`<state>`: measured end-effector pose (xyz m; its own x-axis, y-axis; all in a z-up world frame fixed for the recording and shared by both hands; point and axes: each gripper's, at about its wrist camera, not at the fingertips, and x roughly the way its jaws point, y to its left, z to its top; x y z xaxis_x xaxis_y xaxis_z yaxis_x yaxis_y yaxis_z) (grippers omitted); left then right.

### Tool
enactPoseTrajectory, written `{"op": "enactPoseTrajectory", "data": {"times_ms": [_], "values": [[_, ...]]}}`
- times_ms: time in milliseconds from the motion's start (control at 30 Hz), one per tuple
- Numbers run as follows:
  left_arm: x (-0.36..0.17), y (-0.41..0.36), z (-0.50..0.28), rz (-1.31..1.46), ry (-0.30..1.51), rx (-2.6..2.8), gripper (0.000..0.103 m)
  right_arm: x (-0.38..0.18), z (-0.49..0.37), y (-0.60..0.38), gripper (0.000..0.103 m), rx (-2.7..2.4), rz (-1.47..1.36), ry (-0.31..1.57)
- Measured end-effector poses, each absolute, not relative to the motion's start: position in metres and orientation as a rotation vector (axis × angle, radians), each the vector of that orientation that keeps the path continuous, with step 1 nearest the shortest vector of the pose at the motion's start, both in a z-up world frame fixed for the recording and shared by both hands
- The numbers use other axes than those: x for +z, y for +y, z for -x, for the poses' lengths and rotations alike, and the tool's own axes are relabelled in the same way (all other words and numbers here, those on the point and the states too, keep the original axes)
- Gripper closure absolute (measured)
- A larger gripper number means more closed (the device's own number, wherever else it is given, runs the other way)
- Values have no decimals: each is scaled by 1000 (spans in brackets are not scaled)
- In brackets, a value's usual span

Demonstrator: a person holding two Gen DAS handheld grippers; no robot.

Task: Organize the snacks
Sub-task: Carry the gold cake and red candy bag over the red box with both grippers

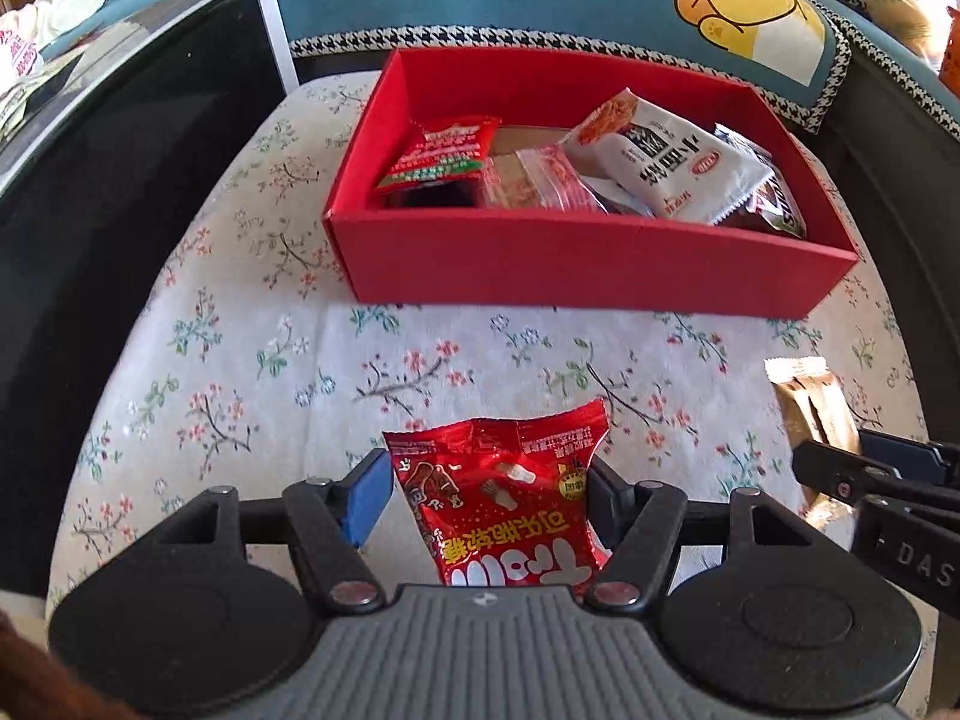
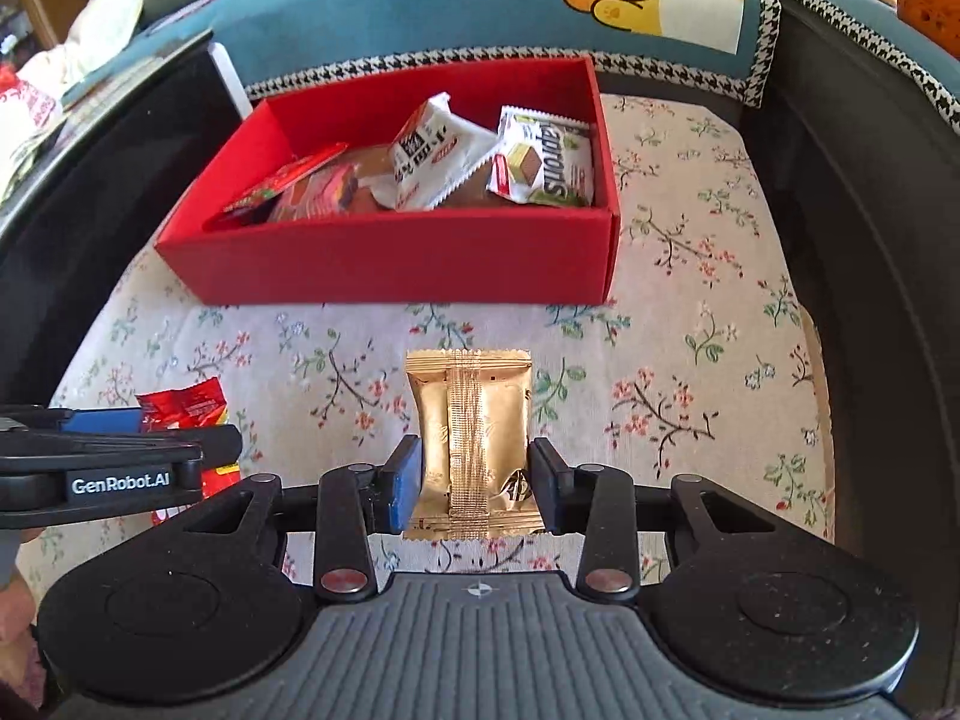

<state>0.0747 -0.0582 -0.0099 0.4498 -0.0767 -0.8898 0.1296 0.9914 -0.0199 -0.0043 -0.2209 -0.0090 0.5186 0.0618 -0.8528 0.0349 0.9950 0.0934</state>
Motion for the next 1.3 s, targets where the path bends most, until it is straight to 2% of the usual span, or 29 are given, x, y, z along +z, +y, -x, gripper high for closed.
{"op": "enactPoseTrajectory", "data": {"times_ms": [500,900,1300], "values": [[5,-72,-121,-27,1015,-121,0,13,-31,-225,56,-4,-78,952],[34,-66,-118,-32,935,-75,0,34,-38,-220,56,23,-73,880],[40,-72,-154,-45,888,-89,0,35,-64,-226,56,-4,-78,856]]}}
